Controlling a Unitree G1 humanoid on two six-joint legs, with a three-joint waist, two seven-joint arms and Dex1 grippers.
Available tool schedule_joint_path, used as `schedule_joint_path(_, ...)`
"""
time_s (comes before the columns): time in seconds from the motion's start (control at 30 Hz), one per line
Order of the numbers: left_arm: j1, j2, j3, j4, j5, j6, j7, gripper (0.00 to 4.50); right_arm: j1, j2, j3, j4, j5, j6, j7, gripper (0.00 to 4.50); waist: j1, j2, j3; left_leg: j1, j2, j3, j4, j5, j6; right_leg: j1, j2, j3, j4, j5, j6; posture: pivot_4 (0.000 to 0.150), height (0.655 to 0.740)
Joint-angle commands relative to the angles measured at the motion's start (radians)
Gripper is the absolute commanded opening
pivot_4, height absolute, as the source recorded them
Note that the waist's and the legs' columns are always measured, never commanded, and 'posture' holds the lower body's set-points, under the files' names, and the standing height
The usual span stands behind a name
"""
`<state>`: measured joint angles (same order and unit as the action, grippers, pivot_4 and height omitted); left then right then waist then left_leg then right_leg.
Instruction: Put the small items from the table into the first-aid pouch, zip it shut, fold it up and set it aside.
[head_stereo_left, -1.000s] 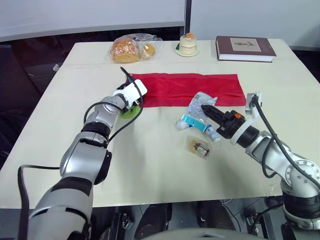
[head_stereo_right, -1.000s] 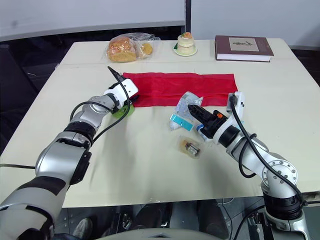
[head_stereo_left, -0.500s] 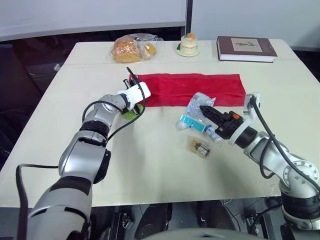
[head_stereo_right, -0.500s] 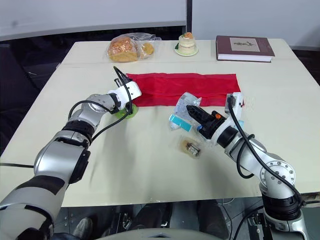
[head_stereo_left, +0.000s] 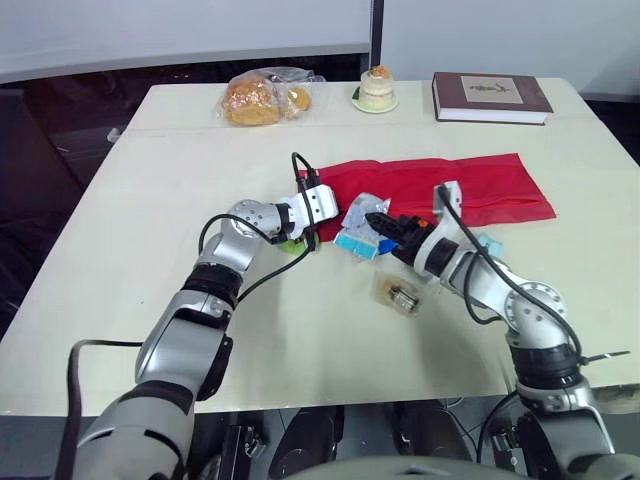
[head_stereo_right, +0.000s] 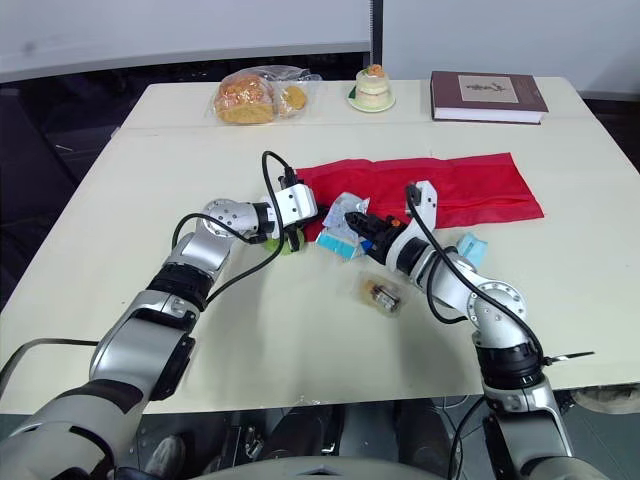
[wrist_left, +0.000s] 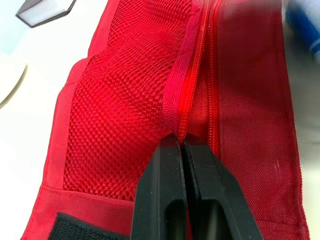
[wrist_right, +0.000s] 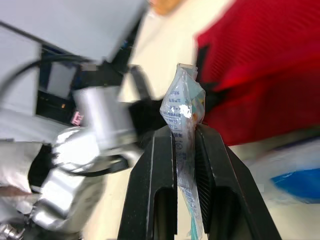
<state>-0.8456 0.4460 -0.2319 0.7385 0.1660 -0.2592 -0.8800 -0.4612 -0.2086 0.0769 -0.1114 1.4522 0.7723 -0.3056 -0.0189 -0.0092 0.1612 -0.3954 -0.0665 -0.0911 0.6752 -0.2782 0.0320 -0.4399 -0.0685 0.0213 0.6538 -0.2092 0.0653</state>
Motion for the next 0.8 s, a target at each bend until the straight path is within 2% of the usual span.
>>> schedule_joint_path(0.03,0.01,-0.011,0.058,-0.11,-0.109,0.106,-0.064,0.05,-0.039,0.03,-0.029,0.063,-0.034,0.038,0.014,0.05,-0.001,0.0,0.0,-0.001,0.0,0.001,0.0,0.0,0.0,-0.001,0.0,0.001,0.001,0.0,0.0,0.15,0.7289)
schedule_joint_path(0.23,0.036,-0.009,0.072,-0.174,-0.165,0.193,-0.111,0.05,-0.057,0.076,-0.054,0.12,-0.091,0.088,0.033,0.05,-0.008,0.0,0.0,-0.003,0.0,0.001,0.002,0.0,0.0,-0.004,0.0,0.001,0.004,0.0,0.0,0.15,0.7289)
schedule_joint_path(0.5,0.072,0.001,0.069,-0.217,-0.189,0.228,-0.157,0.05,-0.1,0.208,-0.186,0.206,-0.118,0.036,-0.007,0.05,-0.021,0.0,0.0,-0.003,0.0,0.002,0.002,0.0,-0.001,-0.005,0.0,0.002,0.005,0.0,0.0,0.15,0.7289)
schedule_joint_path(0.8,0.1,-0.012,0.062,-0.238,-0.201,0.243,-0.183,0.05,-0.169,0.348,-0.26,0.289,-0.233,-0.066,0.005,0.05,-0.024,0.001,0.0,-0.003,0.0,0.003,0.001,0.0,-0.001,-0.007,0.0,0.003,0.006,0.0,0.0,0.15,0.7289)
